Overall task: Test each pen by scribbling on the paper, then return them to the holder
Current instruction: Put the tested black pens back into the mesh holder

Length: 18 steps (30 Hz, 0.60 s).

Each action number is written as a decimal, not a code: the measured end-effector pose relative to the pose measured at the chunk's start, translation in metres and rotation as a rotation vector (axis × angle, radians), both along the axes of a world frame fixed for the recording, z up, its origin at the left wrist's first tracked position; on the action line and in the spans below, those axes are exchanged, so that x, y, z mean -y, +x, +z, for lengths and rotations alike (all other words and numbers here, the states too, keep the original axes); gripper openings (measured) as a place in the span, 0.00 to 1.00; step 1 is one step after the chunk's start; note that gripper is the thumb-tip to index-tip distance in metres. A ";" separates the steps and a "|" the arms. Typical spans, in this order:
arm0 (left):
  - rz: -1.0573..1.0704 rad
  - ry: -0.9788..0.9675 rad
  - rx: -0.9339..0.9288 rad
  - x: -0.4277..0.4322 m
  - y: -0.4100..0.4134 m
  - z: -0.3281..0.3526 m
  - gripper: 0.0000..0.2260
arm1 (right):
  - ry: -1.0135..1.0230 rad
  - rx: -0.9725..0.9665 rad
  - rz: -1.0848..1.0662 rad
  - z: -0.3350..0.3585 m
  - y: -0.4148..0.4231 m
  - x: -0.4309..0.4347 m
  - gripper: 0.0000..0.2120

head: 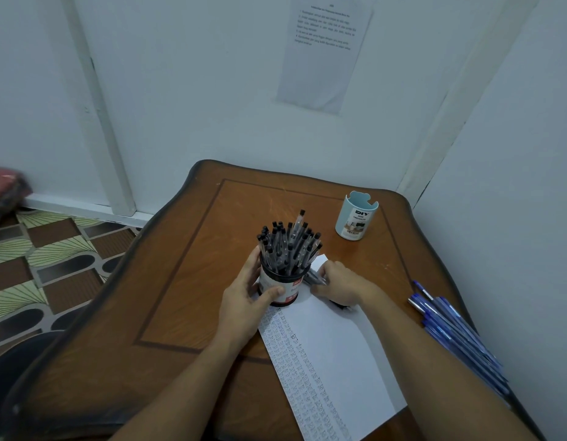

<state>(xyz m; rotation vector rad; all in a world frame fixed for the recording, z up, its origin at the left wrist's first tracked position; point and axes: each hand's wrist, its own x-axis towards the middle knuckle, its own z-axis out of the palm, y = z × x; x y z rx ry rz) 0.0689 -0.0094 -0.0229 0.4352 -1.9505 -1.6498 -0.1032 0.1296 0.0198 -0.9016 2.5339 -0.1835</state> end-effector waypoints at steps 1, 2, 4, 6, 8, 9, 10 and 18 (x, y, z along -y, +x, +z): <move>-0.001 -0.002 0.002 0.000 0.000 0.000 0.37 | 0.038 -0.006 0.016 0.002 0.000 0.000 0.14; -0.002 -0.005 0.004 0.000 0.001 0.000 0.37 | 0.078 -0.015 0.035 0.003 0.000 0.001 0.13; 0.000 -0.010 0.001 0.000 0.000 0.000 0.37 | 0.140 -0.025 0.066 0.007 0.001 0.000 0.13; 0.003 -0.007 0.002 0.000 0.000 0.000 0.37 | 0.170 -0.038 0.092 0.010 0.003 0.000 0.11; -0.002 0.002 0.004 0.000 0.000 0.000 0.37 | 0.198 -0.059 0.127 0.013 0.006 0.000 0.10; -0.003 0.005 0.005 0.000 0.000 0.000 0.37 | 0.212 -0.067 0.139 0.015 0.006 -0.001 0.10; -0.003 0.006 0.006 0.000 0.001 0.000 0.37 | 0.220 -0.071 0.145 0.018 0.005 -0.001 0.10; -0.001 0.009 -0.001 0.000 0.000 -0.001 0.37 | -0.540 0.597 -0.296 0.033 -0.004 -0.032 0.02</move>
